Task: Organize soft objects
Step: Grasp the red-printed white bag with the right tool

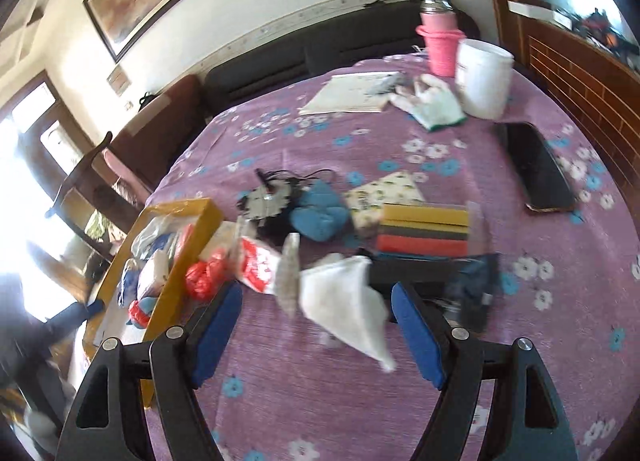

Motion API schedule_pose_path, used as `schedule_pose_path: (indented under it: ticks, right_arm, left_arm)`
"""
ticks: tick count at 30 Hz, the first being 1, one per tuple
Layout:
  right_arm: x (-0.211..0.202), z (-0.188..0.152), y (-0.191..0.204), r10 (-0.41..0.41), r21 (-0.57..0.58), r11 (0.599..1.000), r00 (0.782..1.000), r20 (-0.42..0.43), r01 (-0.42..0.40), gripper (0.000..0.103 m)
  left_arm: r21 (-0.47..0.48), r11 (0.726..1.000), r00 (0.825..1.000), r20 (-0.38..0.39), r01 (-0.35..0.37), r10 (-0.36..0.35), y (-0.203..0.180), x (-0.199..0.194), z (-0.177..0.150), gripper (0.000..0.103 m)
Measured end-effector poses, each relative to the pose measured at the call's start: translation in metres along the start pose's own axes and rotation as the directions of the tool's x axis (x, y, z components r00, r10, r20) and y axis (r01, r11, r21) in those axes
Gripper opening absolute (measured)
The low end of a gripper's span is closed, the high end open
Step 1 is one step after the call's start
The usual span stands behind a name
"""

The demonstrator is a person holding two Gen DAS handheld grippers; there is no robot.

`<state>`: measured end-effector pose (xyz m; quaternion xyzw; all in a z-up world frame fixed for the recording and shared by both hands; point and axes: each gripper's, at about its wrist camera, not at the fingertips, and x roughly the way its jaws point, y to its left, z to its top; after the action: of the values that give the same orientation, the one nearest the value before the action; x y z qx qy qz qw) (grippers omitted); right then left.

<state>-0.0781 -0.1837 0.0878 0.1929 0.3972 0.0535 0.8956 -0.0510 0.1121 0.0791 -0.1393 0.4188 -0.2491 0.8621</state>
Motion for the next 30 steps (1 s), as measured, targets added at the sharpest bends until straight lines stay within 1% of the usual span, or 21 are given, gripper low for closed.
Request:
schedule_pose_path:
  ticks: [3, 6, 8, 10, 13, 15, 16, 17, 18, 19, 20, 21, 22, 23, 24, 25, 27, 30]
  right_arm:
    - [0.004, 0.003, -0.007, -0.001, -0.001, 1.0, 1.0, -0.004, 0.001, 0.081]
    - [0.016, 0.012, 0.002, 0.029, -0.025, 0.999, 1.0, -0.006, -0.029, 0.081]
    - [0.027, 0.015, 0.017, 0.034, -0.076, 0.996, 0.999, -0.017, -0.035, 0.081]
    - [0.048, 0.019, 0.038, 0.018, -0.151, 0.988, 0.999, -0.051, -0.026, 0.081]
    - [0.085, 0.021, 0.068, -0.061, -0.265, 0.964, 0.994, -0.088, 0.036, 0.081]
    - [0.105, 0.018, 0.078, -0.097, -0.304, 0.951, 0.988, -0.123, 0.055, 0.08]
    - [0.113, 0.016, 0.081, -0.09, -0.305, 0.952, 0.984, -0.152, 0.04, 0.077]
    - [0.116, 0.013, 0.084, -0.053, -0.294, 0.956, 0.98, -0.19, -0.005, 0.072]
    - [0.114, 0.007, 0.088, 0.011, -0.277, 0.958, 0.973, -0.231, -0.076, 0.072]
    - [0.111, 0.002, 0.091, 0.057, -0.271, 0.954, 0.965, -0.256, -0.128, 0.072]
    - [0.107, -0.002, 0.093, 0.095, -0.267, 0.948, 0.956, -0.279, -0.173, 0.075]
    - [0.101, -0.008, 0.095, 0.181, -0.245, 0.931, 0.926, -0.331, -0.27, 0.076]
    - [0.095, -0.013, 0.093, 0.296, -0.19, 0.9, 0.87, -0.394, -0.392, 0.075]
    - [0.087, -0.017, 0.09, 0.36, -0.153, 0.877, 0.833, -0.42, -0.455, 0.075]
    - [0.079, -0.019, 0.087, 0.372, -0.15, 0.873, 0.832, -0.412, -0.464, 0.075]
    - [0.07, -0.019, 0.081, 0.365, -0.159, 0.877, 0.845, -0.392, -0.453, 0.075]
    - [0.051, -0.017, 0.062, 0.331, -0.157, 0.903, 0.881, -0.337, -0.399, 0.076]
    - [0.031, -0.014, 0.032, 0.236, -0.143, 0.95, 0.94, -0.245, -0.276, 0.078]
  left_arm:
    - [0.007, 1.0, 0.998, -0.064, -0.018, 0.019, -0.014, 0.024, -0.022, 0.095]
    - [0.002, 0.999, 0.995, -0.096, -0.034, 0.034, -0.018, 0.03, -0.036, 0.095]
    - [0.009, 0.998, 0.994, -0.086, -0.064, 0.064, -0.017, 0.025, -0.038, 0.095]
    - [0.017, 0.996, 0.993, -0.07, -0.091, 0.092, -0.013, 0.017, -0.037, 0.095]
    - [0.02, 0.993, 0.992, -0.041, -0.119, 0.12, -0.008, 0.002, -0.036, 0.095]
    - [0.015, 0.992, 0.992, -0.029, -0.126, 0.127, -0.003, -0.006, -0.034, 0.095]
    - [0.01, 0.991, 0.991, -0.024, -0.131, 0.131, 0.001, -0.01, -0.034, 0.095]
    - [0.006, 0.991, 0.991, -0.021, -0.133, 0.133, 0.003, -0.012, -0.033, 0.095]
    - [0.001, 0.991, 0.991, -0.016, -0.134, 0.134, 0.006, -0.015, -0.033, 0.095]
    - [-0.005, 0.991, 0.991, -0.011, -0.136, 0.136, 0.01, -0.016, -0.032, 0.095]
    - [-0.012, 0.99, 0.991, -0.009, -0.137, 0.137, 0.013, -0.016, -0.031, 0.095]
    - [-0.017, 0.991, 0.991, -0.01, -0.136, 0.135, 0.015, -0.015, -0.03, 0.095]
    - [-0.022, 0.991, 0.991, -0.012, -0.133, 0.132, 0.017, -0.014, -0.03, 0.095]
    - [-0.024, 0.991, 0.992, -0.016, -0.128, 0.128, 0.018, -0.012, -0.03, 0.095]
    - [-0.023, 0.992, 0.992, -0.019, -0.124, 0.124, 0.018, -0.011, -0.031, 0.095]
    - [-0.018, 0.993, 0.993, -0.025, -0.12, 0.119, 0.018, -0.009, -0.032, 0.095]
    - [0.003, 0.993, 0.992, -0.046, -0.114, 0.114, 0.014, 0.0, -0.033, 0.095]
    - [0.048, 0.986, 0.985, -0.065, -0.158, 0.161, 0.008, 0.014, -0.034, 0.096]
